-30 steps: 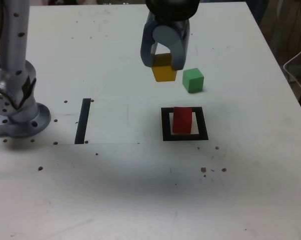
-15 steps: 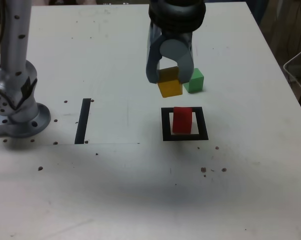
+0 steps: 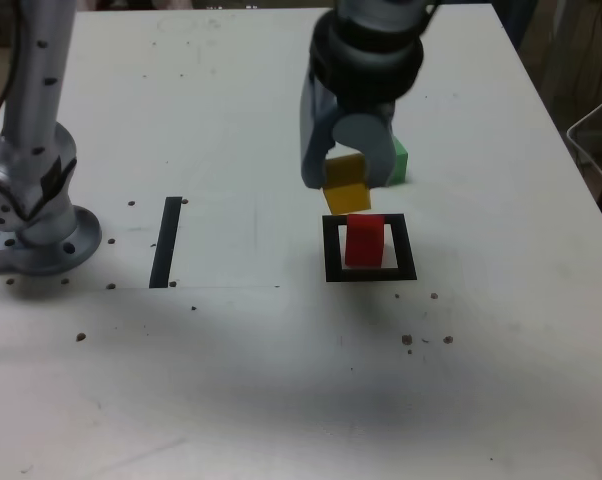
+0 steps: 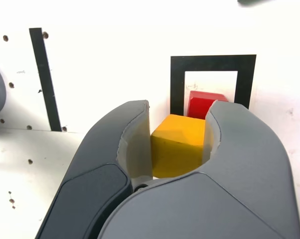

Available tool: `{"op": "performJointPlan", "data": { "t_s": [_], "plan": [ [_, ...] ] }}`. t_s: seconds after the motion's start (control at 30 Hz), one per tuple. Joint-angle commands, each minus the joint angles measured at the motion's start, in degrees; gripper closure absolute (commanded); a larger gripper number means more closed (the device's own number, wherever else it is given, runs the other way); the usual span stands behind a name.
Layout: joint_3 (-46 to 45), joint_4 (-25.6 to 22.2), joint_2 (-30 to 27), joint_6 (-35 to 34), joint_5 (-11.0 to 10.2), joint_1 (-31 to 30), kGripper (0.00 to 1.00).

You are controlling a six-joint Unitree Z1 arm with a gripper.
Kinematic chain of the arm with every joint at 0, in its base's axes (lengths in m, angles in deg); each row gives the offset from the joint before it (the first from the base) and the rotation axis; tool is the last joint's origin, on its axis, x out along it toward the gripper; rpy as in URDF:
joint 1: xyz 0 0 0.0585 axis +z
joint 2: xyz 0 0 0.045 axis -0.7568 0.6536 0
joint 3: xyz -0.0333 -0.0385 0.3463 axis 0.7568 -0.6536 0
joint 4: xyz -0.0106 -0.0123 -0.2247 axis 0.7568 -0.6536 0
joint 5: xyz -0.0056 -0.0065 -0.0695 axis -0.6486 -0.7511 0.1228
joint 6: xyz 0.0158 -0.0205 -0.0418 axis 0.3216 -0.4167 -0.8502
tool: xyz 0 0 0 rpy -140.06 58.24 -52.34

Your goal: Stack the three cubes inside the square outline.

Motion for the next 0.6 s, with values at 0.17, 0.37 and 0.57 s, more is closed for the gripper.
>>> {"op": "performJointPlan", "data": {
  "t_s": [0.17,0.37,0.57],
  "plan": [
    [3.16,-2.14,2.79,0.67,-1.8,-0.06,0.84],
    [5.23,-2.35,5.19,1.71,-1.63,0.09,0.84],
    [6.33,-2.83,7.05,2.21,-1.26,0.33,0.84]
  ]
}}
